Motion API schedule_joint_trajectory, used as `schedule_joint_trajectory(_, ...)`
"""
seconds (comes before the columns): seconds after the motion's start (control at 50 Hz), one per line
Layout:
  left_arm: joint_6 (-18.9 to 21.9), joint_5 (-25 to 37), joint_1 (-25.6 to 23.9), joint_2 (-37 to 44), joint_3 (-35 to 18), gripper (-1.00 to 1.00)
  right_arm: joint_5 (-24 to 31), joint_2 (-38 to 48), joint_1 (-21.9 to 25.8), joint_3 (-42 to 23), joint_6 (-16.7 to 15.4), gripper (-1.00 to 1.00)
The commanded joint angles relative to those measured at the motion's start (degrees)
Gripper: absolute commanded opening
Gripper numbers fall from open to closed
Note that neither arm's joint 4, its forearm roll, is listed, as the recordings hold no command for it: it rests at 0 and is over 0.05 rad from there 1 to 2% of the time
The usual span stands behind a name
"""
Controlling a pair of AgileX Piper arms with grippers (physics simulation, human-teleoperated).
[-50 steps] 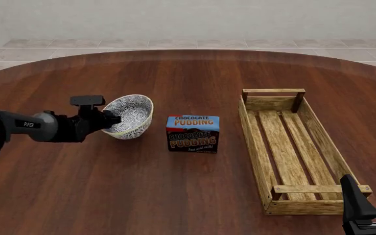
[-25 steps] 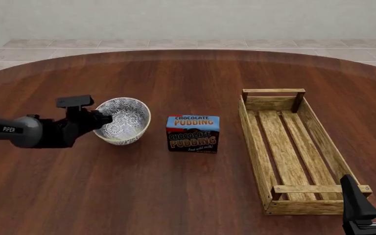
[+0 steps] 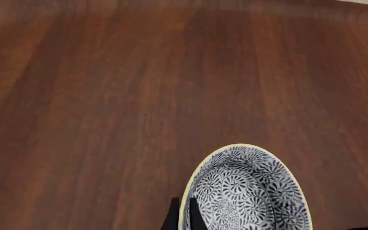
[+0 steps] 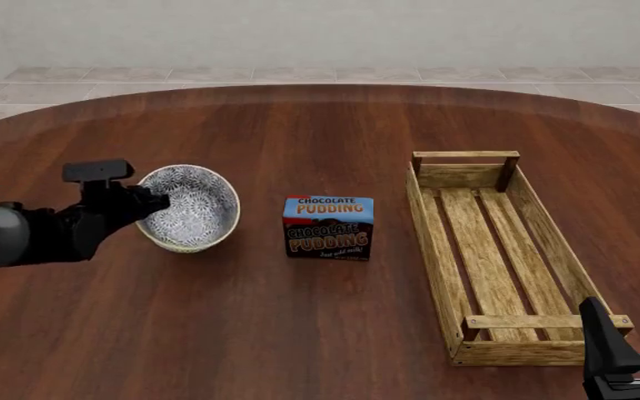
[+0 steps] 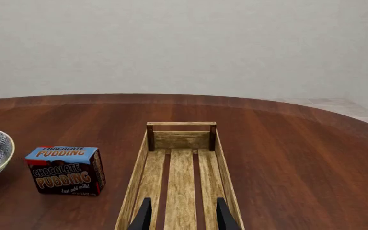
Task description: Pick up the bowl on the left and put it in the tray.
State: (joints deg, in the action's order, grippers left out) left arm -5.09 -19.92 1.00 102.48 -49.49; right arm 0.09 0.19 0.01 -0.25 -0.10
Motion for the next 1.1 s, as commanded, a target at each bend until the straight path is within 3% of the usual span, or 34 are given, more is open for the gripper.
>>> schedule_joint_trajectory(0.02, 0.8, 0.5, 0.6, -5.3, 2.3, -1.0, 0.0, 0.0, 0.0, 0.0, 0.0, 1.0)
schedule_joint_trajectory(0.46, 0.0, 3.9, -1.6, -17.7, 7.0, -1.0, 0.0, 0.0, 0.0, 0.0, 0.0, 1.0)
schedule_joint_trajectory(1.1, -1.3, 14.5, -6.2, -32.6, 5.5, -1.0, 0.0, 0.0, 0.0, 0.0, 0.0, 1.0)
